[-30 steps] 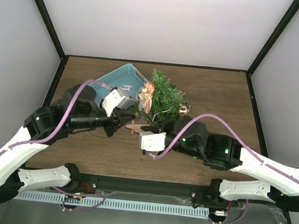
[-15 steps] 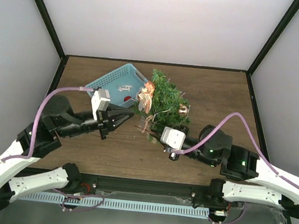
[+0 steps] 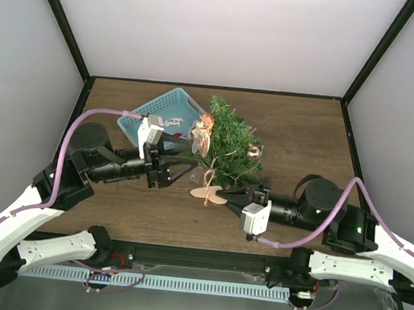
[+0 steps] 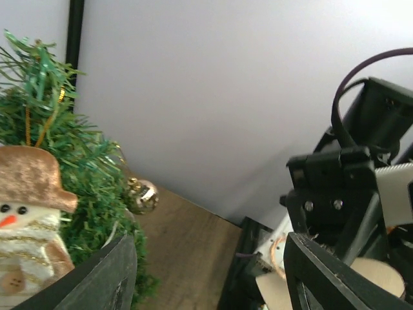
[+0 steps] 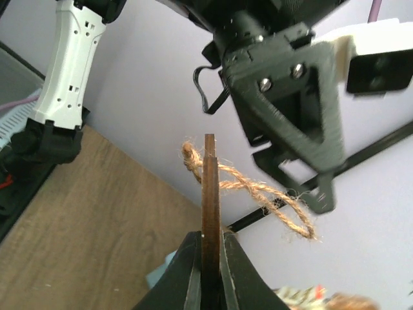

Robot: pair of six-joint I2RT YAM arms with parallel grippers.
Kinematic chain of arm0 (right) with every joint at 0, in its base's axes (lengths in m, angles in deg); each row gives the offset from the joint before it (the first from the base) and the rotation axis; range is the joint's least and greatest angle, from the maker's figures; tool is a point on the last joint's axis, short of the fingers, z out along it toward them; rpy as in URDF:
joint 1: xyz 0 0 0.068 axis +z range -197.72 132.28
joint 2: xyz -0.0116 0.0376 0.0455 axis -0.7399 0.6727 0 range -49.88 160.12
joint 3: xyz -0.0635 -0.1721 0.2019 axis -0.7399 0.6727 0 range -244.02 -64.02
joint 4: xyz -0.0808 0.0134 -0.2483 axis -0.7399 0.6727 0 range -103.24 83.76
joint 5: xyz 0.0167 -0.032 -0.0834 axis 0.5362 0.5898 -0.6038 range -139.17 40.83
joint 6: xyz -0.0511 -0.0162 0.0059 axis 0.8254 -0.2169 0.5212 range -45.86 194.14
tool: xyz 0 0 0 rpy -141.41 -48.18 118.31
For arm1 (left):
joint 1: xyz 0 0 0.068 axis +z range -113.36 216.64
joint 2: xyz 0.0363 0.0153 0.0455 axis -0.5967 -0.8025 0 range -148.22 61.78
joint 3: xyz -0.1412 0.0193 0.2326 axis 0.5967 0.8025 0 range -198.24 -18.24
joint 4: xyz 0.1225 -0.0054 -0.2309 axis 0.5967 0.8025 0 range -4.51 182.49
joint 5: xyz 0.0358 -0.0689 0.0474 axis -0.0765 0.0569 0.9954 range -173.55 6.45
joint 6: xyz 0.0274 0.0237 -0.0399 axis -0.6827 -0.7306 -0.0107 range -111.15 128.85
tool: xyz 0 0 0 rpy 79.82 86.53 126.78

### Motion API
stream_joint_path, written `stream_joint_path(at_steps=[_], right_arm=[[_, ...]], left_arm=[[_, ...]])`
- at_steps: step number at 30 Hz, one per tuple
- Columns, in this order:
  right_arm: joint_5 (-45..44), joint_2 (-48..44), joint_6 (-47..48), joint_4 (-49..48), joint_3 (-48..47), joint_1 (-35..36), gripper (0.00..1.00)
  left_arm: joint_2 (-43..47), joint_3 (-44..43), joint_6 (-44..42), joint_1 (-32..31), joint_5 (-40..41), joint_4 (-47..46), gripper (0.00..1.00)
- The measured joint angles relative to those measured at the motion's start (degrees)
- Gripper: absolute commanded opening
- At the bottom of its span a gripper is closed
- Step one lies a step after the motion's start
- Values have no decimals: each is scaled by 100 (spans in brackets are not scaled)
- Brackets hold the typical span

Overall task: Decorate the small christmas tree
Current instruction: Adjust the decoration item at the center of the board.

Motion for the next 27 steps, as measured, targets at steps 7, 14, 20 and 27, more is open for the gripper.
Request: stream_joint_path(at_steps=[7,14,20,27], right_arm=[[214,400,1508,529,-831,0,1],[334,540,1987,667,-925,0,1],[361,638,2068,678,-925,0,1],[339,632,1674,616,-925,0,1]], left_arm=[[57,39,240,0,-704,-109,66],[26,271,439,0,-1596,-468,59],[24,369,560,0,-1943,-612,20],[127,417,573,0,-1926,-758,4]])
